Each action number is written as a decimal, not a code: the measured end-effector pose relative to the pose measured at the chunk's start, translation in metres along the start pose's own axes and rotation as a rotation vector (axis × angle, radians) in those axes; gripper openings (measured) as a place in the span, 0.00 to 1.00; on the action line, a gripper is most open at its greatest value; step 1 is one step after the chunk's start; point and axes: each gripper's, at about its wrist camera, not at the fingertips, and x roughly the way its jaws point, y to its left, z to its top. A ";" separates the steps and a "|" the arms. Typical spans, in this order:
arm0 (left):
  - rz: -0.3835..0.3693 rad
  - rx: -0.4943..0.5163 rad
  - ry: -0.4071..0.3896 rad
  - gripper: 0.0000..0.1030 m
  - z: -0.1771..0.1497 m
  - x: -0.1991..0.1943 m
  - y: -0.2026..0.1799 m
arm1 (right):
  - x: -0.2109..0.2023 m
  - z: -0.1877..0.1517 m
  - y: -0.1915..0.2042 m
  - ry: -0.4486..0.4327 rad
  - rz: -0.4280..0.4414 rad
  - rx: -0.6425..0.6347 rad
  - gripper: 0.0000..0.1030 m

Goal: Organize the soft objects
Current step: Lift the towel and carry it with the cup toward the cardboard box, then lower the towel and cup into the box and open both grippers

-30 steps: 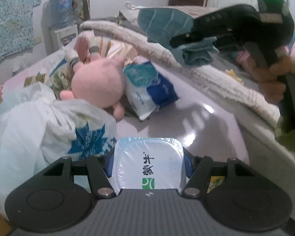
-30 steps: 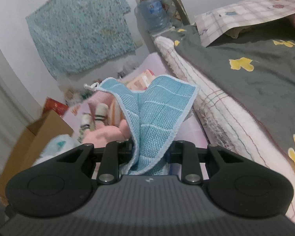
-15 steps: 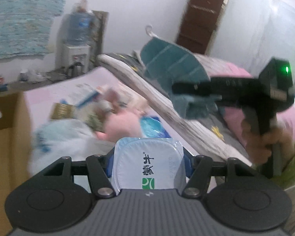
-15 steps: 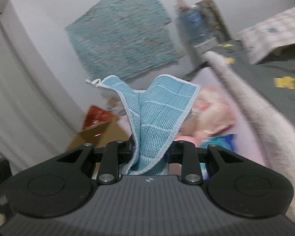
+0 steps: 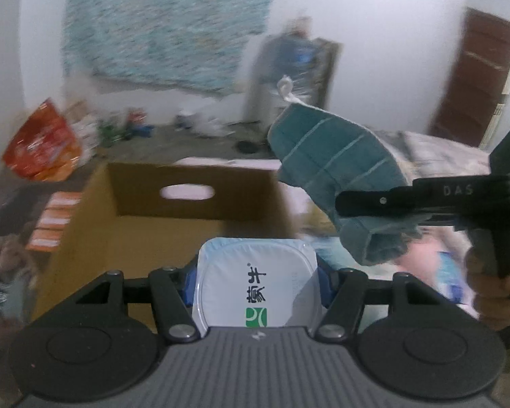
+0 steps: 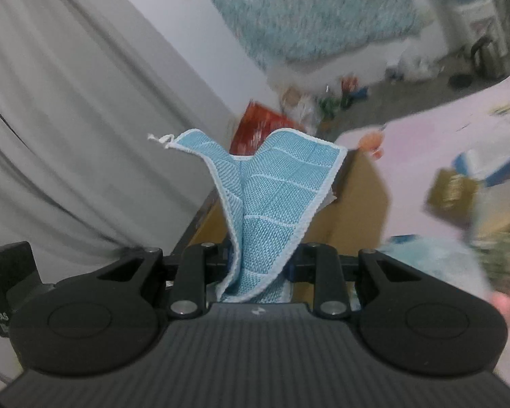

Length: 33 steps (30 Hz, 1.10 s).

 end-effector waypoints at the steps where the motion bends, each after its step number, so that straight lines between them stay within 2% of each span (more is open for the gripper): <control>1: 0.027 -0.013 0.015 0.62 0.003 0.009 0.010 | 0.018 0.004 0.004 0.026 -0.015 0.005 0.24; 7: 0.105 -0.073 0.085 0.62 0.021 0.057 0.063 | 0.102 0.012 0.024 0.148 -0.130 0.002 0.24; 12: 0.200 -0.067 0.134 0.62 0.045 0.100 0.088 | 0.144 0.018 0.027 0.179 -0.188 -0.005 0.24; 17: 0.286 -0.061 0.158 0.62 0.057 0.131 0.101 | 0.164 0.018 0.014 0.198 -0.214 -0.008 0.24; 22: 0.326 -0.071 0.137 0.62 0.064 0.156 0.104 | 0.182 0.018 0.008 0.209 -0.223 -0.030 0.24; 26: 0.337 -0.118 0.134 0.62 0.065 0.177 0.112 | 0.187 0.017 0.006 0.223 -0.227 -0.049 0.24; 33: 0.426 -0.071 0.064 0.62 0.067 0.195 0.110 | 0.192 0.016 0.005 0.235 -0.227 -0.077 0.24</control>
